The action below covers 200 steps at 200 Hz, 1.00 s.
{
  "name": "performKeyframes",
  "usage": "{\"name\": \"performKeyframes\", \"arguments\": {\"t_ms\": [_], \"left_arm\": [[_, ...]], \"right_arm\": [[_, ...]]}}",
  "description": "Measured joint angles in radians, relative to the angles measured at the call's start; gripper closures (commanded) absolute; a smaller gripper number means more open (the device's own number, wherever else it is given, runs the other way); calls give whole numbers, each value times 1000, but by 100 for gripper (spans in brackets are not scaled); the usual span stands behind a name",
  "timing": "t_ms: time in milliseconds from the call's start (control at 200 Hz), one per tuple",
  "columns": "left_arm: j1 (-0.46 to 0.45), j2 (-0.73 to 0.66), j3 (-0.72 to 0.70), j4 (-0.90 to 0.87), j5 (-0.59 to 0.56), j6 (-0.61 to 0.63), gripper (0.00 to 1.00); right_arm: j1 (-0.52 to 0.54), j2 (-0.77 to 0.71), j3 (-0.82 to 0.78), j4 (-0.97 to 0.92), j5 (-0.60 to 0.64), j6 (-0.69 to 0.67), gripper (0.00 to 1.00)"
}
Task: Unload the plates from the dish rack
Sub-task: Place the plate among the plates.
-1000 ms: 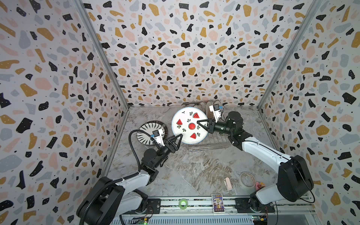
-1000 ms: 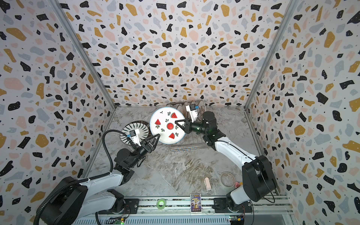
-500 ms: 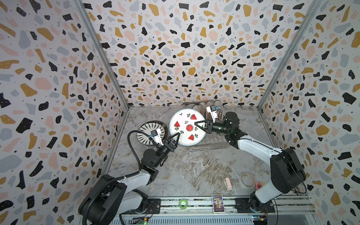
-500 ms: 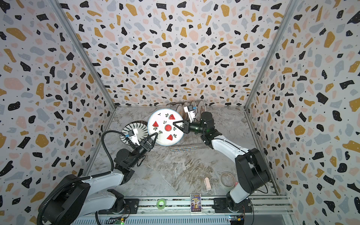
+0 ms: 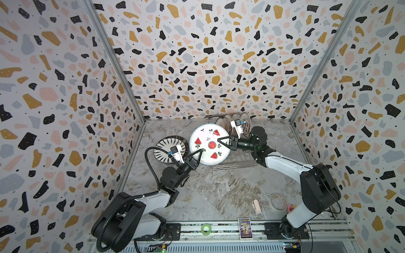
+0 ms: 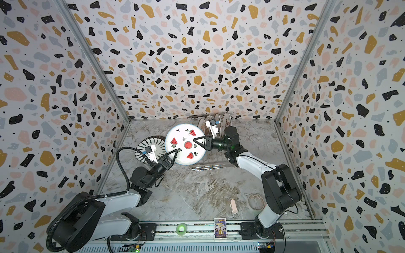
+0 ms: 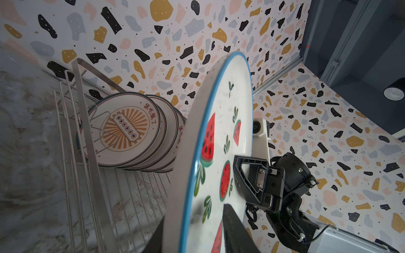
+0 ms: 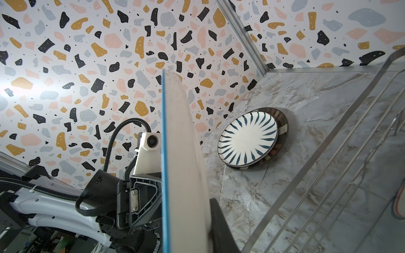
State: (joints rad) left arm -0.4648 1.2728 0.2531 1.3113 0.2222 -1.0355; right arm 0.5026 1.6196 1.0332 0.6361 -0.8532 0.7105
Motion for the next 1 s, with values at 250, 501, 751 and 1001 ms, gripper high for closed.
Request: {"name": "performKeyframes", "arguments": {"t_ms": [250,501,751,1001], "left_arm": [[0,27,2,22,-3,-16,80],[-1,31,7,42,-2,-56,95],[-2,29,25,-45,-24,-75,100],[-3,-6,24,-154,-75,-127,100]], "right_arm": [[5,7,0,9,-8,8,85],[-2,14,0,22,-6,28,77],[-1,35,0,9,20,13,53],[4,34,0,-11,60,-23,18]]}}
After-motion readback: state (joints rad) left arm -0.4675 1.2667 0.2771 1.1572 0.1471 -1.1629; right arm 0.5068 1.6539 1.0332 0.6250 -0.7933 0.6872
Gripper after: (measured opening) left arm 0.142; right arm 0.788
